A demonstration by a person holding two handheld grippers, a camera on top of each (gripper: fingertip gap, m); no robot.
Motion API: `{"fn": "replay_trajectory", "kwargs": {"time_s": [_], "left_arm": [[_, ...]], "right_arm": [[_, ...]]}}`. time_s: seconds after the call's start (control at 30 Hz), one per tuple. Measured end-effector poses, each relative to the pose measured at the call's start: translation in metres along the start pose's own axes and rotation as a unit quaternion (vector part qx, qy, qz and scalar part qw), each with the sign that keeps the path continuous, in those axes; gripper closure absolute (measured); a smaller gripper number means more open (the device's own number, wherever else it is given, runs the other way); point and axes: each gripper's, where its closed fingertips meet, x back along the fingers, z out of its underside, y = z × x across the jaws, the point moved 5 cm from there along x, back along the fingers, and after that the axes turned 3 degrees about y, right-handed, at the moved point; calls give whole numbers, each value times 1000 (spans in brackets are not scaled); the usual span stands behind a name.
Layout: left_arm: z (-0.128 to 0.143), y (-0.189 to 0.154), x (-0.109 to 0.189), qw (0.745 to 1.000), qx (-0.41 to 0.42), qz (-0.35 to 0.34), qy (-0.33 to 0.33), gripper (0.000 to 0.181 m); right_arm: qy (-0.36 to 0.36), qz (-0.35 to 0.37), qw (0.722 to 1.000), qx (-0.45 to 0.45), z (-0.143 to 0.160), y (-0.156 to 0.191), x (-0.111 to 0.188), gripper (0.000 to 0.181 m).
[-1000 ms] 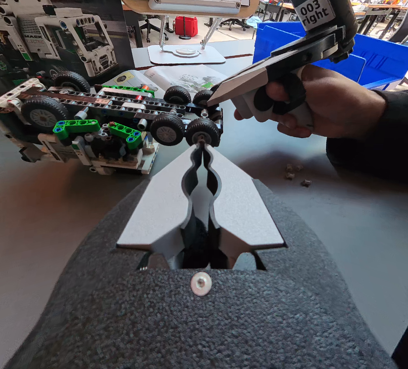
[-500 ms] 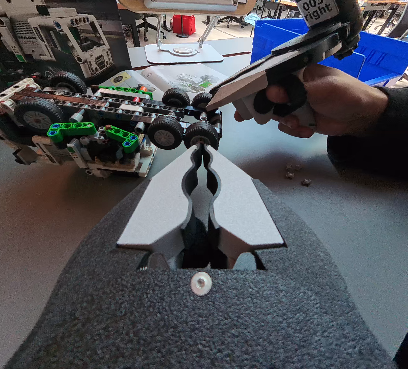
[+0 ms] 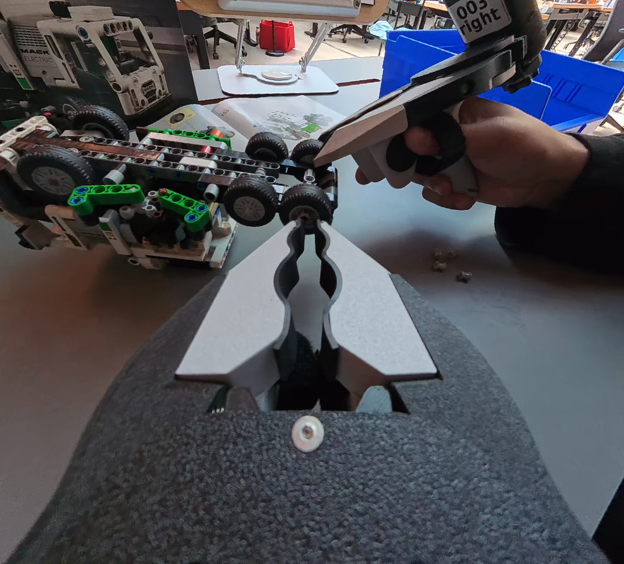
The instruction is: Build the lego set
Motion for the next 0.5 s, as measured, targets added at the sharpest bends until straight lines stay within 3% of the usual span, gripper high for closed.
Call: {"fn": "replay_trajectory", "kwargs": {"time_s": [0.33, 0.43, 0.5], "left_arm": [[-1, 0, 1, 1000, -10, -10, 0, 178], [0, 5, 10, 1000, -18, -2, 5, 168], [0, 11, 21, 1000, -29, 0, 0, 157]], "right_arm": [[5, -3, 1000, -1, -1, 2, 0, 161], [10, -39, 999, -6, -2, 8, 2, 156], [37, -107, 993, -44, 3, 19, 2, 150]]}}
